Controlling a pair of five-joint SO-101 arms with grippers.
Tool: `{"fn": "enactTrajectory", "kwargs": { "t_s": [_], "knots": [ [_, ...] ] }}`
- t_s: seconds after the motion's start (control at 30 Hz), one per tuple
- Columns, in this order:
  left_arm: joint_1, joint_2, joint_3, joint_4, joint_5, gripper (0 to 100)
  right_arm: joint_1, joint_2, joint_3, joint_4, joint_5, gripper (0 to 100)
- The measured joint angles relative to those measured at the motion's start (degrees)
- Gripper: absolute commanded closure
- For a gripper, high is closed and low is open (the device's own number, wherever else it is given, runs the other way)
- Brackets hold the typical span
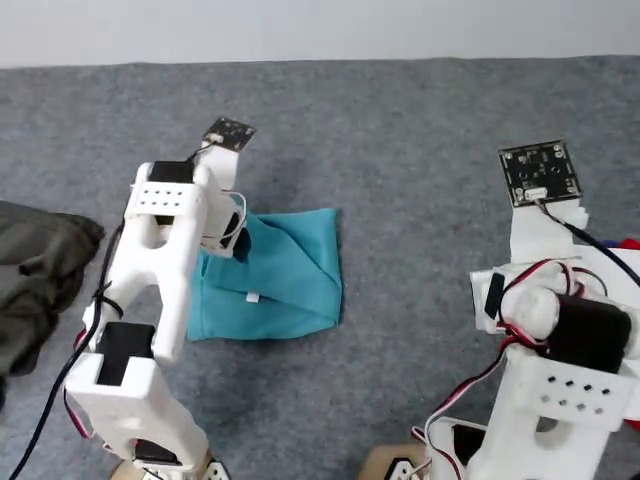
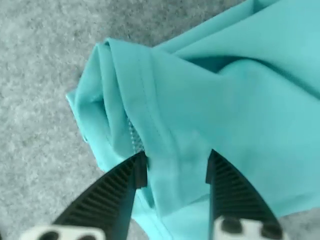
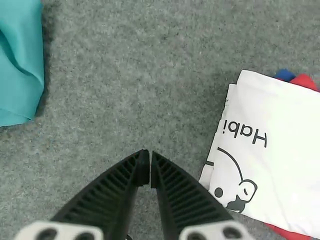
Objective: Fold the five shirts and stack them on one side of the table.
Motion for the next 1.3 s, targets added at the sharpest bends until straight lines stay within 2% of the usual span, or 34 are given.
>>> {"fn": "enactTrajectory", "kwargs": {
  "t_s": [0.43, 0.67, 0.97, 1.3],
  "knots": [
    [-0.1, 3.4, 0.0, -1.1, 0.0, 97, 0.0, 0.0, 0.0, 0.0, 0.0, 98.3],
    [0.0, 4.6, 0.0, -0.1, 0.0, 99, 0.0, 0.0, 0.0, 0.0, 0.0, 98.3],
    [0.0, -1.1, 0.0, 8.0, 0.0, 99, 0.0, 0.0, 0.0, 0.0, 0.0, 98.3],
    [0.0, -5.5, 0.0, 19.1, -3.5, 99, 0.0, 0.0, 0.0, 0.0, 0.0, 98.3]
  ]
}}
